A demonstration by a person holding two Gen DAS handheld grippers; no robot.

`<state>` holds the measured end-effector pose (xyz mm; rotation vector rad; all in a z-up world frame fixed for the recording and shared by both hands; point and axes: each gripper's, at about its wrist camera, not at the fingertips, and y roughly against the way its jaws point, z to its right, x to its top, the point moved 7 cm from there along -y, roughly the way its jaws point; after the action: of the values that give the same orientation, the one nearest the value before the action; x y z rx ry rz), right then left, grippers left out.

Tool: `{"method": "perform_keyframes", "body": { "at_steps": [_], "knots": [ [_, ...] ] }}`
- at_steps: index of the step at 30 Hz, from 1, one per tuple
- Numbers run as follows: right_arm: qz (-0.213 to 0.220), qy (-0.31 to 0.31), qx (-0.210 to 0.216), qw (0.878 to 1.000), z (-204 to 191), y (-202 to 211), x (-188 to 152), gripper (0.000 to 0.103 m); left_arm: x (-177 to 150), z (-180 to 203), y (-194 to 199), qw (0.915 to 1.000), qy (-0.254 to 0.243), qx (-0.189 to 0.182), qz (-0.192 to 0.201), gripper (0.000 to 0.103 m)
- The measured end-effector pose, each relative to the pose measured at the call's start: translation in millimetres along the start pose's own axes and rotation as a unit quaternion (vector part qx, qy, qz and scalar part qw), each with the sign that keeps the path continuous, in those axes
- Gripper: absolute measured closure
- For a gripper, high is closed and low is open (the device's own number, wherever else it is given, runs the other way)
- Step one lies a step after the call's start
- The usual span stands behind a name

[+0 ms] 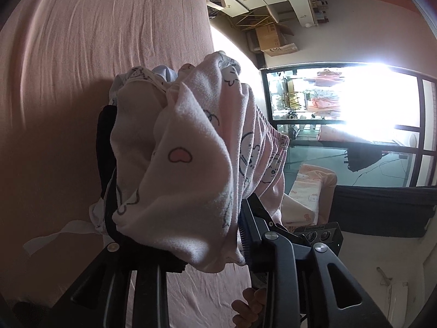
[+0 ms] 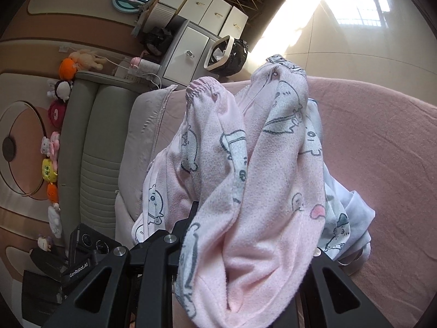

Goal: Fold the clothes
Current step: 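Lower the pink pants bundle onto the dark clothes pile with both grippers, then open both grippers and release the pants on the pile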

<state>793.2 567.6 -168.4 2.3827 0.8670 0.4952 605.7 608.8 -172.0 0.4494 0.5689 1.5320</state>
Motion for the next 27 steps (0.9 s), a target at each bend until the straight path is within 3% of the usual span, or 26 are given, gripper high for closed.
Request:
{"method": "perform_keyframes", "body": {
  "at_steps": [2, 4, 6, 9, 12, 19, 24, 27],
  "knots": [
    [-0.005, -0.012, 0.002, 1.0, 4, 0, -1, 0.078, -2, -1, 2, 0.9999, -0.002, 0.017, 0.001, 0.064],
    [-0.01, -0.023, 0.001, 1.0, 8, -1, -2, 0.066, -5, 4, 3, 0.9984, -0.028, 0.05, 0.001, 0.031],
    [-0.015, -0.029, 0.0, 0.999, 10, -1, -4, 0.057, -9, 10, 5, 0.9951, -0.06, 0.078, 0.005, 0.02],
    [-0.018, -0.019, -0.007, 1.0, 7, 0, -7, 0.052, -16, 21, 8, 0.9877, -0.109, 0.112, 0.012, 0.02],
    [-0.023, -0.019, -0.009, 1.0, 4, 1, -11, 0.038, -25, 22, 8, 0.979, -0.138, 0.149, 0.009, 0.02],
    [-0.038, -0.021, -0.018, 0.999, 7, 10, -23, 0.036, -32, 19, 17, 0.9794, -0.133, 0.152, 0.015, 0.02],
    [-0.049, -0.015, -0.032, 0.998, 11, 23, -33, 0.036, -32, 26, 27, 0.9744, -0.143, 0.17, 0.033, 0.02],
    [-0.053, -0.007, -0.044, 0.998, 14, 33, -40, 0.026, -36, 31, 32, 0.9704, -0.149, 0.185, 0.043, 0.02]
  ]
}}
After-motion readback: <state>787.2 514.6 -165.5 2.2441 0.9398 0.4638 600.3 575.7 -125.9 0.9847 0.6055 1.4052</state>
